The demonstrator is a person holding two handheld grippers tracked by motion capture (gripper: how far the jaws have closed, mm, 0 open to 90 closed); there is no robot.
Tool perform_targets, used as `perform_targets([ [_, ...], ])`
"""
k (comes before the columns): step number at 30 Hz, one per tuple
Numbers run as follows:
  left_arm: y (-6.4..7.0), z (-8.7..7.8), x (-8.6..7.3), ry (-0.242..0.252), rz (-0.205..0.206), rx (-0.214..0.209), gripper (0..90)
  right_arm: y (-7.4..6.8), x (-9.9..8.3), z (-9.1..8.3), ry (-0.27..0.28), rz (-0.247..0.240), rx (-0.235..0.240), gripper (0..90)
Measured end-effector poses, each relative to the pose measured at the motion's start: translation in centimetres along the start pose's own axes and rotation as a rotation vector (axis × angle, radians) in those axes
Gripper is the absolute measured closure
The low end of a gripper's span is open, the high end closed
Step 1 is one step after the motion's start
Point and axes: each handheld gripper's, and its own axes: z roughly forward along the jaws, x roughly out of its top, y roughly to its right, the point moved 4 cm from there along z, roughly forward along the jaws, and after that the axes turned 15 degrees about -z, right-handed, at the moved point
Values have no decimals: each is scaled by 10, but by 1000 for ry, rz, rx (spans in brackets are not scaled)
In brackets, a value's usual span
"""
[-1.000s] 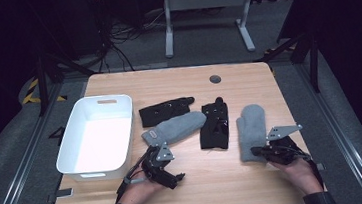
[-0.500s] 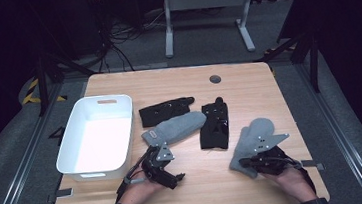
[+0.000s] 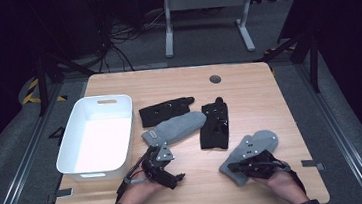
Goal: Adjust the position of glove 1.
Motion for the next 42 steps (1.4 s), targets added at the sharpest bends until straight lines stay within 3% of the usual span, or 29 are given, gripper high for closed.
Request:
perform_targets([
  [3,0,0,0,0,0,1,2,21,-8,-20,6,37,-96,900],
  [4,0,0,0,0,0,1,2,21,-8,-20,6,37,-96,900],
  [5,0,0,0,-1,0,1,2,38,-18,-32,3,73,-152,900],
  [7,0,0,0,-2,0,1,2,52,-28,-41,-4,105,-195,900],
  [8,0,0,0,-2,1,1,2,52,-28,-41,-4,105,-195,900],
  [9,0,0,0,-2,2,0,2,66,-41,-49,-16,142,-242,900],
  [13,0,0,0,-2,2,-1,1,83,-62,-58,-45,191,-289,900],
  [16,0,0,0,-2,1,0,2,88,-73,-60,-71,215,-291,900],
  [21,0,0,0,-2,2,0,2,85,-83,-48,-130,231,-258,900],
  [28,1,0,0,-3,0,1,2,74,-79,-43,-125,244,-228,900],
  [35,0,0,0,-3,0,1,2,54,-61,-26,-137,221,-200,900],
  [42,0,0,0,-3,0,1,2,44,-46,-12,-151,197,-191,900],
])
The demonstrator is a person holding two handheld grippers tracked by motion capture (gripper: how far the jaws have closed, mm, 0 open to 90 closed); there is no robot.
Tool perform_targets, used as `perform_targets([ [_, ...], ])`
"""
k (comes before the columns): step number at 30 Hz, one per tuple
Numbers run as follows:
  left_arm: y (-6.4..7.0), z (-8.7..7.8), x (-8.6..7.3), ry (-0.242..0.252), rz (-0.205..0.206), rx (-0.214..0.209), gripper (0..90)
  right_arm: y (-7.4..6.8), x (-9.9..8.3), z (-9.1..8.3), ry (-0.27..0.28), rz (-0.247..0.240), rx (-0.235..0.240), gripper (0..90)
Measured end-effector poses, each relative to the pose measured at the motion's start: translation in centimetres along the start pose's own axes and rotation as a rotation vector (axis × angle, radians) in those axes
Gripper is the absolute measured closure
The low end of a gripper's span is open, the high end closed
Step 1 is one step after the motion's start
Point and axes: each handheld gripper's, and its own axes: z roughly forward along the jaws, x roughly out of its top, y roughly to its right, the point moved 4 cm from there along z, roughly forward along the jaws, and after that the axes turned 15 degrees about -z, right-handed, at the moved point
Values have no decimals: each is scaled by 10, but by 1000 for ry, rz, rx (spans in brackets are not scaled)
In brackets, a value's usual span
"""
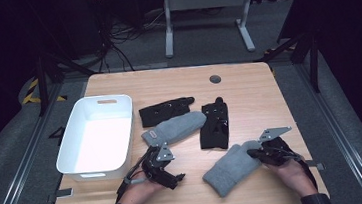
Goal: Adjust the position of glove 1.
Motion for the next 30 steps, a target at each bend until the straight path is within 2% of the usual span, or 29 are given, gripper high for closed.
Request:
perform_targets([
  [8,0,0,0,0,0,0,2,-22,16,9,-10,-35,27,900],
  [10,0,0,0,0,0,0,2,-25,18,9,-8,-40,24,900],
  [12,0,0,0,0,0,0,2,-23,19,5,20,-39,25,892],
  [14,0,0,0,0,0,0,2,-17,20,-3,76,-8,25,853],
  [15,0,0,0,0,0,0,2,-14,20,-7,96,-3,7,846],
  [16,0,0,0,0,0,0,2,-14,20,-7,96,-3,7,846],
  [17,0,0,0,0,1,0,2,-5,20,-14,125,7,-26,797],
  [19,0,0,0,1,2,0,2,6,18,-16,134,18,-68,741],
  [20,0,0,0,1,2,0,2,13,17,-17,137,29,-93,666],
  [21,0,0,0,1,2,0,2,13,17,-17,137,29,-93,666],
  [22,0,0,0,0,2,0,2,27,13,-15,147,58,-124,546],
  [23,0,0,0,0,2,0,2,32,11,-14,147,66,-142,510],
  [24,0,0,0,0,1,0,2,32,11,-14,147,66,-142,510],
  [25,0,0,0,1,2,0,2,49,4,-12,147,98,-170,441],
  [27,0,0,0,0,2,0,2,52,3,-11,150,98,-181,424],
  [28,0,0,0,0,2,0,1,61,-3,-7,157,112,-196,359],
  [29,0,0,0,0,1,0,2,65,-6,-5,151,115,-220,334],
  [30,0,0,0,0,1,0,2,65,-6,-5,151,115,-220,334],
])
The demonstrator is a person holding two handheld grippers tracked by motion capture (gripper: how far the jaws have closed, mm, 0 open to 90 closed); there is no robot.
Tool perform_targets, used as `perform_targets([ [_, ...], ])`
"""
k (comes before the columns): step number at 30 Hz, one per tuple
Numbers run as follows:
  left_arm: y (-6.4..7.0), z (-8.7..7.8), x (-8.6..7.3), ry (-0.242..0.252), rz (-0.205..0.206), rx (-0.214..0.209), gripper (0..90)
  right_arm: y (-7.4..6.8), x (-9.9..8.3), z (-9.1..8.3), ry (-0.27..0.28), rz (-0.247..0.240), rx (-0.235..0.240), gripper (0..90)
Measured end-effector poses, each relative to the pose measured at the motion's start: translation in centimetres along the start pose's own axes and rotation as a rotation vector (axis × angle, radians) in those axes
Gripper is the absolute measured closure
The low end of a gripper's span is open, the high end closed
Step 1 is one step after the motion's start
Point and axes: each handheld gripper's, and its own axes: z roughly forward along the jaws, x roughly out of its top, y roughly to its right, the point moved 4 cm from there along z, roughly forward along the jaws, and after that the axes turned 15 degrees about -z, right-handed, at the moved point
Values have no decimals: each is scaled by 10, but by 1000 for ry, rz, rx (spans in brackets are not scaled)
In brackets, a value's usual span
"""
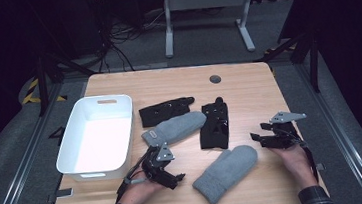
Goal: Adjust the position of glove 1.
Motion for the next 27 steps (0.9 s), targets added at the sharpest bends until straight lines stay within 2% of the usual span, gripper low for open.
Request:
perform_targets([
  [2,0,0,0,-1,0,0,2,7,-7,6,-13,20,-22,286],
  [5,0,0,0,0,1,0,2,13,-15,13,-21,24,-44,257],
  [7,0,0,0,-2,-1,-4,1,14,-19,15,-27,41,-42,244],
  [12,1,0,1,-9,1,1,1,13,-23,19,-48,28,-47,226],
  [18,6,-1,5,-53,1,19,7,15,-24,20,-45,38,-46,210],
  [23,9,-6,14,-20,4,29,8,15,-24,20,-49,43,-50,198],
  [24,9,-9,18,-4,2,25,9,15,-24,20,-49,43,-50,198],
  [27,9,-10,24,-4,-7,10,23,15,-24,20,-50,43,-51,196],
])
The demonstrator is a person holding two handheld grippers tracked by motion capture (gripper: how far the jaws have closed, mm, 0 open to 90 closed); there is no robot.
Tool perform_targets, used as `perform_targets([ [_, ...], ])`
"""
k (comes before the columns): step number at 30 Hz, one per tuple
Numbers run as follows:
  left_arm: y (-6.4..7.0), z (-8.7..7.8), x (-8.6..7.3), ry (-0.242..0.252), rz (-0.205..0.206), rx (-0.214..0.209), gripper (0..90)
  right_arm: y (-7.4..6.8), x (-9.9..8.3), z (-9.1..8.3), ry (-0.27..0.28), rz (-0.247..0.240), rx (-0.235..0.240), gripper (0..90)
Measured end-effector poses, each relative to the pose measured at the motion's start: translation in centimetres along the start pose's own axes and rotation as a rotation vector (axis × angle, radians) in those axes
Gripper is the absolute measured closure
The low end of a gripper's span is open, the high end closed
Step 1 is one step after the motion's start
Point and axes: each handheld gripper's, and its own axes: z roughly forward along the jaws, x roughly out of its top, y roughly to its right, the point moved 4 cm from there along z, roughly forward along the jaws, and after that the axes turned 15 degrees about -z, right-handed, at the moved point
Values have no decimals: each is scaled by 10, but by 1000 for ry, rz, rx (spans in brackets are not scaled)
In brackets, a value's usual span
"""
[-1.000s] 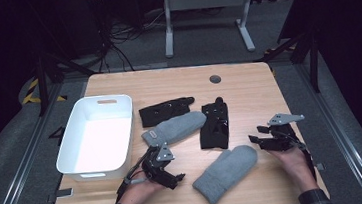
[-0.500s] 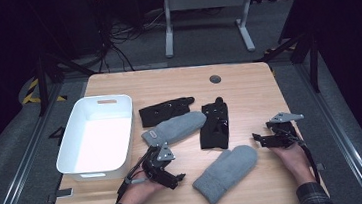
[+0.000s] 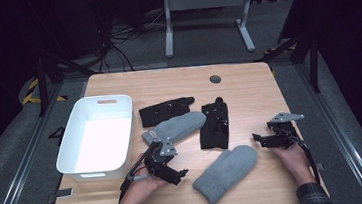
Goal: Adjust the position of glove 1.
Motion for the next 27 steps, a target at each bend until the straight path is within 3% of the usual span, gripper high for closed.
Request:
perform_targets([
  [8,-4,-6,26,31,7,25,31,0,0,0,0,0,1,195],
  [11,-10,-8,41,50,-11,32,35,0,0,0,0,0,1,195],
  [18,-22,-3,60,10,11,59,37,0,0,0,0,1,1,194],
  [20,-27,-3,68,31,-5,47,50,0,0,0,0,0,2,194],
  [23,-35,-1,78,18,14,95,65,0,0,0,0,1,2,193],
  [27,-47,6,88,0,-22,102,66,0,0,0,0,1,3,193],
])
